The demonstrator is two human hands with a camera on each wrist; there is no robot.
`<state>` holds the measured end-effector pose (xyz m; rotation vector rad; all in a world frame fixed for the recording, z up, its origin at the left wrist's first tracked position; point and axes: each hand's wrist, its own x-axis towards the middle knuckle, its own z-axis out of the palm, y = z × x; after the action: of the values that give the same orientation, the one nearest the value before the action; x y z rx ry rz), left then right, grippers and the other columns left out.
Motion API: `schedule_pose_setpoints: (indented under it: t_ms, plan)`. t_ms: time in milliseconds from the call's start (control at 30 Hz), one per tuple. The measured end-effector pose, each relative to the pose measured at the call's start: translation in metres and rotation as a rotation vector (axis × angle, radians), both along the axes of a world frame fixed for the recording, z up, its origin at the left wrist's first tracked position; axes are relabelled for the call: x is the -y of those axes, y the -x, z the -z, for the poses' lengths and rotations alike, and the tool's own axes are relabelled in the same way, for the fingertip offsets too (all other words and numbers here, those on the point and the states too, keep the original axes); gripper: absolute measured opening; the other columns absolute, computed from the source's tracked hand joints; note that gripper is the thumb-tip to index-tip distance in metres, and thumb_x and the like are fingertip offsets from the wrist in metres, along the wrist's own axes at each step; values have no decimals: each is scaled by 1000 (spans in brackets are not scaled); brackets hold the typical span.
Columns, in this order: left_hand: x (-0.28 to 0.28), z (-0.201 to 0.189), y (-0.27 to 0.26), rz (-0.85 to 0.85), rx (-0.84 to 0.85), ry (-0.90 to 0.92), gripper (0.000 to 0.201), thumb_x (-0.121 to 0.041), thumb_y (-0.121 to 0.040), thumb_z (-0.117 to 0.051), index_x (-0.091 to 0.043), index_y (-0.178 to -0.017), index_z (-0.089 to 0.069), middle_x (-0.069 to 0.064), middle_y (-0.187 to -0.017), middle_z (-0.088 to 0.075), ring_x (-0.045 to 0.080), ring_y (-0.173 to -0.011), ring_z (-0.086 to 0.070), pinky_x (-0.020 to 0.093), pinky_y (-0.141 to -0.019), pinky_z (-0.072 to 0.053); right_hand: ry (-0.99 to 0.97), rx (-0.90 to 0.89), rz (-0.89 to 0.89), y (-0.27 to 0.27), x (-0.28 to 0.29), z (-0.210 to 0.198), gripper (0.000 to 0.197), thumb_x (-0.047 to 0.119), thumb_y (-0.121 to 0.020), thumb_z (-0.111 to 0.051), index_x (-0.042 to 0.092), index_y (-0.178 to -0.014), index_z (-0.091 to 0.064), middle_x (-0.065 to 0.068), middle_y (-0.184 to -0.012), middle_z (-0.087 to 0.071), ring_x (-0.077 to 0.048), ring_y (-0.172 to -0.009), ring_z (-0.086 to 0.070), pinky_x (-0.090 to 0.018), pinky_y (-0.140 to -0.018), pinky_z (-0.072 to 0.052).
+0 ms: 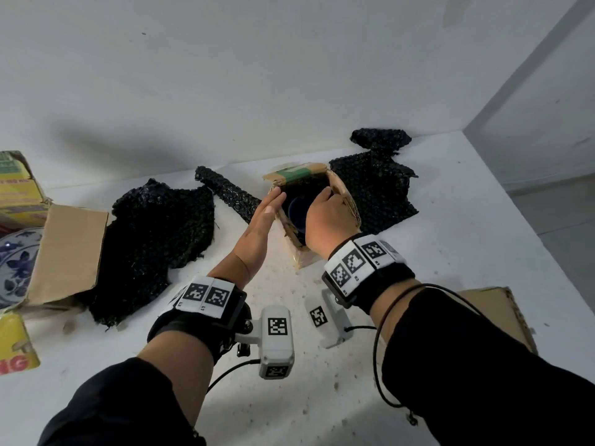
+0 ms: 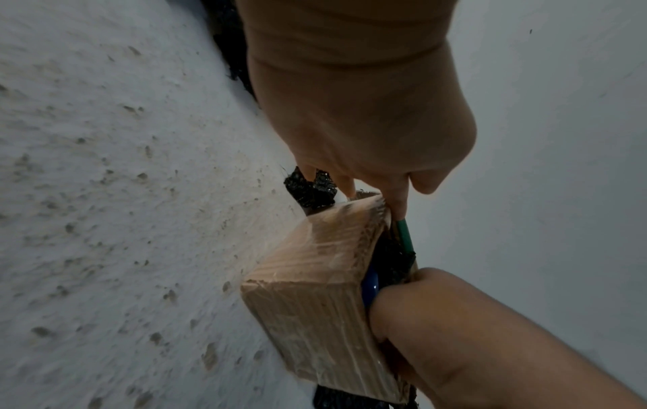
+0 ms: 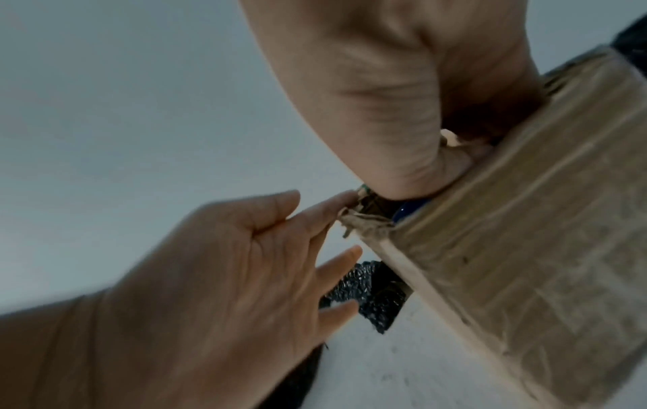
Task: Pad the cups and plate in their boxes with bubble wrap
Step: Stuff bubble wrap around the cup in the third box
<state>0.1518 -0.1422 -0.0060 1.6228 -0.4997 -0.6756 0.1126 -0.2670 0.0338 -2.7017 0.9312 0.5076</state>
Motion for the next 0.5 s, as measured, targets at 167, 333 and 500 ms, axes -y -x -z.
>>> schedule_pose_setpoints:
  t_ms: [167, 333, 500]
  plan:
    - [0, -2, 1, 9, 1, -9, 45, -25, -105, -15, -17, -146, -31, -15, -153, -21, -3, -140, -15, -2, -101, -18, -128, 16, 166, -5, 6, 2, 62, 17, -88, -62, 1, -137, -28, -15, -139, -39, -29, -125, -46, -36, -92, -44]
    - [1, 1, 1, -5, -3, -17, 47, -34, -104, -19, -18, -146, -32, -17, -151, -21, -2, -140, -15, 15, -113, -16, 0, -97, -101, -11, 13, -14, 28, 20, -94, -52, 5, -118, -55, -9, -121, -60, -25, -108, -58, -30, -75, -43]
    - [4, -2, 1, -26, -38, -11, 45, -30, -105, -18, -17, -145, -32, -16, -152, -22, 0, -141, -16, 16, -111, -17, 143, 140, -284, -2, 13, -21, 36, 25, -96, -45, 5, -126, -50, -12, -128, -54, -26, -121, -49, -34, -95, -40]
